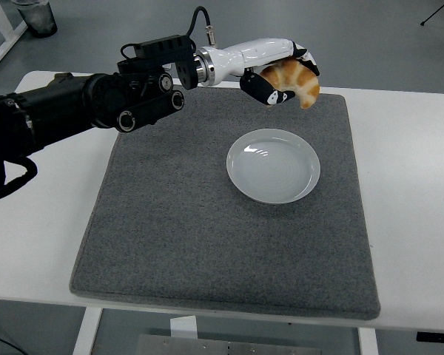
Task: Place the bread on the plate
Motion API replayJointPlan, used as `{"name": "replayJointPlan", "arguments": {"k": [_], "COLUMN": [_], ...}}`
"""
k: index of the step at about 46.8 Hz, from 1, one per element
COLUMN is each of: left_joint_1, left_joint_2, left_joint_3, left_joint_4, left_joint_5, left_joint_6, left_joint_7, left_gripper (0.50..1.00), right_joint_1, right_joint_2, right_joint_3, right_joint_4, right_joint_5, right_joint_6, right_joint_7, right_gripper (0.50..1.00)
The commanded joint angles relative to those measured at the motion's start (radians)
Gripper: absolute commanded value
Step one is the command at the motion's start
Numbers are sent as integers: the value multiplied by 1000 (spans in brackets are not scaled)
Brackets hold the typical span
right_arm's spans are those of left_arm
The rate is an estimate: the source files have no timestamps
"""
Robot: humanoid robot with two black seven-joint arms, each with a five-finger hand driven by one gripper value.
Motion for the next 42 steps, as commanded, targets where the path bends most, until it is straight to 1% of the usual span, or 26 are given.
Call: {"name": "replayJointPlan", "arguments": {"k": [1,8,19,29,42], "left_joint_1": [24,76,130,171,199], "left_joint_2": [-42,-97,-97,-97,-97], "left_joint_3": [2,14,54,54,55], "left_joint_4": [38,96,113,119,119], "left_joint_5": [9,12,12,10,10], "left_joint_6": [2,4,39,41,42], "left_joint_7": [0,0,0,0,0], "left_gripper": [500,500,500,500,500], "right_joint_1": [0,0,0,0,0], "right_joint_2": [0,0,0,0,0], "right_joint_3": [1,1,1,1,1], "right_joint_4": [0,0,0,0,0], "right_joint_5": [0,0,0,0,0], "right_joint_6": [0,0,0,0,0], "right_joint_7": [0,0,0,0,0], "right_gripper": [952,952,952,952,952]}}
